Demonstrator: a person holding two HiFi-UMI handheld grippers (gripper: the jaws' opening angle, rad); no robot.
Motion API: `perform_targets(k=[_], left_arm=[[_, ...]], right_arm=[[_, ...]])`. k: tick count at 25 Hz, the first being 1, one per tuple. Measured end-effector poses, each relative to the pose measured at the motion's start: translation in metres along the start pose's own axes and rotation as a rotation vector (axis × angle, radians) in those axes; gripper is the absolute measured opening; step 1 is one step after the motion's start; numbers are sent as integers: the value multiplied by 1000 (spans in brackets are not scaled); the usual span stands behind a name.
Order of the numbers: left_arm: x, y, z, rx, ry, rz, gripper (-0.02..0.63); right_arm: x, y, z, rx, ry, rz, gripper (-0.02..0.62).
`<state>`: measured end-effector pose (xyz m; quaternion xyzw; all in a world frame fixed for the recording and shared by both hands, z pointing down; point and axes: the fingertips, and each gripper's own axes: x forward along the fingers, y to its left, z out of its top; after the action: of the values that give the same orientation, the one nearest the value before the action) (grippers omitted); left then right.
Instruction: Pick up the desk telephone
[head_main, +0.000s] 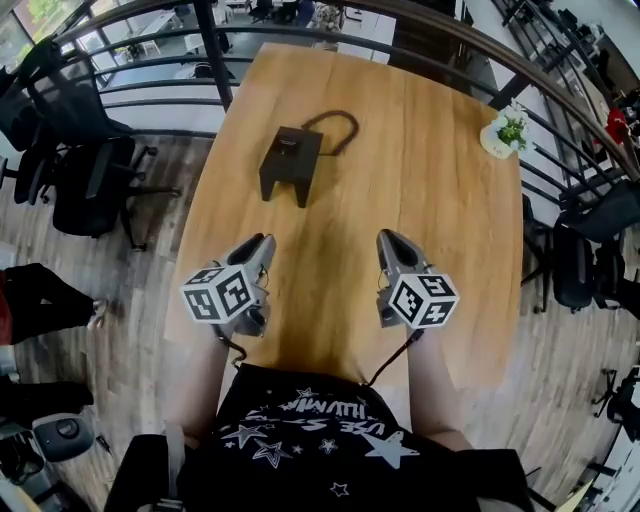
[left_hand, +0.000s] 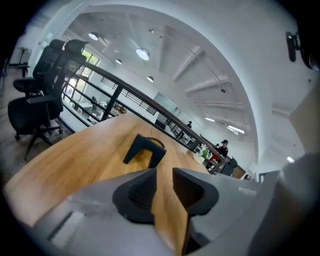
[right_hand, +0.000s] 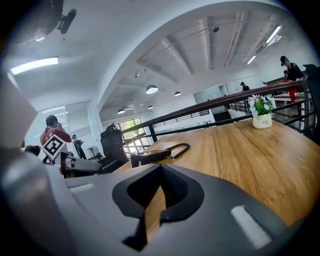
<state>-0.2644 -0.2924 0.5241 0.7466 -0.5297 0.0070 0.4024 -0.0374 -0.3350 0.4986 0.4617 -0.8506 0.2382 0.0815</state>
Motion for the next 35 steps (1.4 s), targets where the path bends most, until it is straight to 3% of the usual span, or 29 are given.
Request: perform_targets(k=[4, 7, 10, 13, 19, 25, 35], left_arm=[[19, -17, 11, -144, -10, -135, 208], [32, -26, 31, -327, -72, -246, 343], [46, -22, 40, -435, -102, -265, 388], [61, -15, 45, -427, -104, -238, 402], [97, 7, 43, -528, -79, -180, 408], [115, 14, 51, -604, -113, -180, 408], [144, 28, 54, -691, -131, -127, 408]], right_arm=[[-7, -7, -1, 8, -2, -33, 2], [-7, -13, -1, 18, 0, -59, 2], [-5, -18, -3, 25, 3, -76, 2], [-3, -21, -7, 34, 9, -92, 2], [3, -24, -13, 63, 19, -104, 2], [3, -31, -19, 75, 37, -112, 2], [11, -36, -24, 92, 43, -103, 2]])
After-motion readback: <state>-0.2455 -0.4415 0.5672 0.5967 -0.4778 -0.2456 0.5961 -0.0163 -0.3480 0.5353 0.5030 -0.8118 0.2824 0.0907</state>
